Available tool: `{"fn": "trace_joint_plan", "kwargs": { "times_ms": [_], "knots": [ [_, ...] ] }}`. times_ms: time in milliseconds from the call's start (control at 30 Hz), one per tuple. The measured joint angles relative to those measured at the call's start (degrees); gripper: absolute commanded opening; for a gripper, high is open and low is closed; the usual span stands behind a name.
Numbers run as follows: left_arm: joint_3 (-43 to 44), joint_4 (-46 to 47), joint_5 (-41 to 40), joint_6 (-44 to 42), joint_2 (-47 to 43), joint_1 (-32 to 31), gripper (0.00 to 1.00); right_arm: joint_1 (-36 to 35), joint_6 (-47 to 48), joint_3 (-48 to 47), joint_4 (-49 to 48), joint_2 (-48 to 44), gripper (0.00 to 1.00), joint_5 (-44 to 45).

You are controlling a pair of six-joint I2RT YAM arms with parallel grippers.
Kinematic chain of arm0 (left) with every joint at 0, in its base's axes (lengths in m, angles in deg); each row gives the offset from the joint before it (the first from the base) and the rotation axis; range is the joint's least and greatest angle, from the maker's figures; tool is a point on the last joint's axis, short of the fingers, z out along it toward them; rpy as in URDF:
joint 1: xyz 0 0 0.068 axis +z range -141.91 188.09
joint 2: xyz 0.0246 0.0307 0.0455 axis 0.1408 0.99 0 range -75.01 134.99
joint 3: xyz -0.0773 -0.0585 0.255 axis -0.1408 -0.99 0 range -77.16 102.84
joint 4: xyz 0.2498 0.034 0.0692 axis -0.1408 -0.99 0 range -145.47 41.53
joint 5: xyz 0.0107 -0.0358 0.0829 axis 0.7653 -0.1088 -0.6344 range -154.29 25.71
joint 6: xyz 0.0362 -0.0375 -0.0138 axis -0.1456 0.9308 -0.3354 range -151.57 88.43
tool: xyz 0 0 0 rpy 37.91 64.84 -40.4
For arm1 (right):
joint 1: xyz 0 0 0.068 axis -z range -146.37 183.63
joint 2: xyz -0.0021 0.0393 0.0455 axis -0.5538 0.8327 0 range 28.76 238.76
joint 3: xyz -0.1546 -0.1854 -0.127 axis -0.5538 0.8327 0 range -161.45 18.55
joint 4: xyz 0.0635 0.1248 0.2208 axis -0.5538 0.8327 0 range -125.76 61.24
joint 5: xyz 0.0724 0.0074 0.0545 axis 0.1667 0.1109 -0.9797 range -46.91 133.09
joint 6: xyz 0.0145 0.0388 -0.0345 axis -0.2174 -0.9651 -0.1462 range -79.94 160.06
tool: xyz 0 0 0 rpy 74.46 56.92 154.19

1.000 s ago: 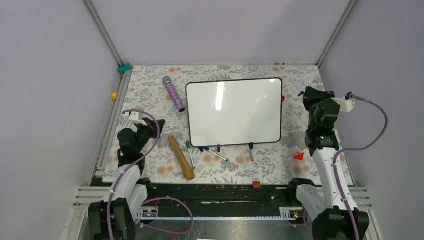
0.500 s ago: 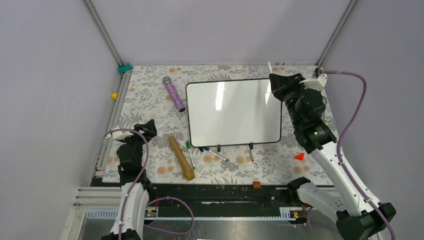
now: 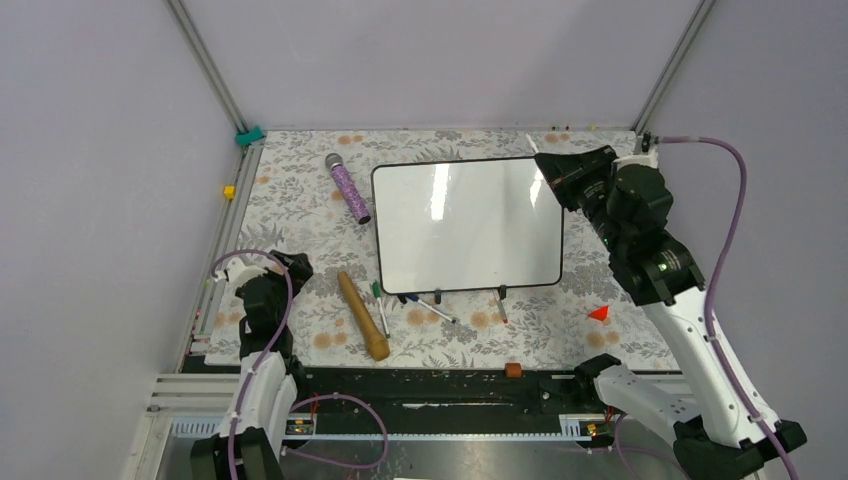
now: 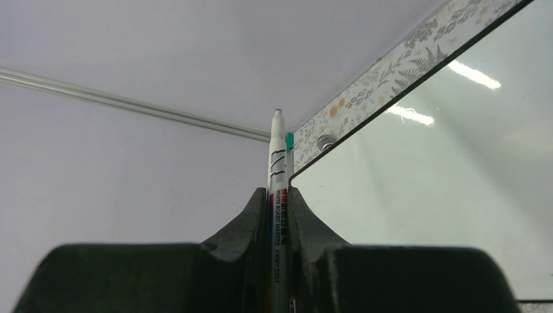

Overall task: Write a sentence on the whiteboard
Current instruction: Hold the whiteboard on the whiteboard stand.

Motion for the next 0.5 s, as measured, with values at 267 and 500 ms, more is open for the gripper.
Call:
{"fn": "trace_joint_plan", "kwargs": {
  "times_ms": [267, 500],
  "knots": [
    [-0.02, 0.96, 1.44, 0.2, -0.94, -0.33, 0.95, 0.0, -12.55, -2.84, 10.47, -3.21, 0.0, 2.27],
    [0.13, 0.79, 2.78, 0.09, 0.04, -0.87, 0.94, -0.04, -18.51, -2.91, 13.55, 2.64, 0.0, -1.09]
  ]
}}
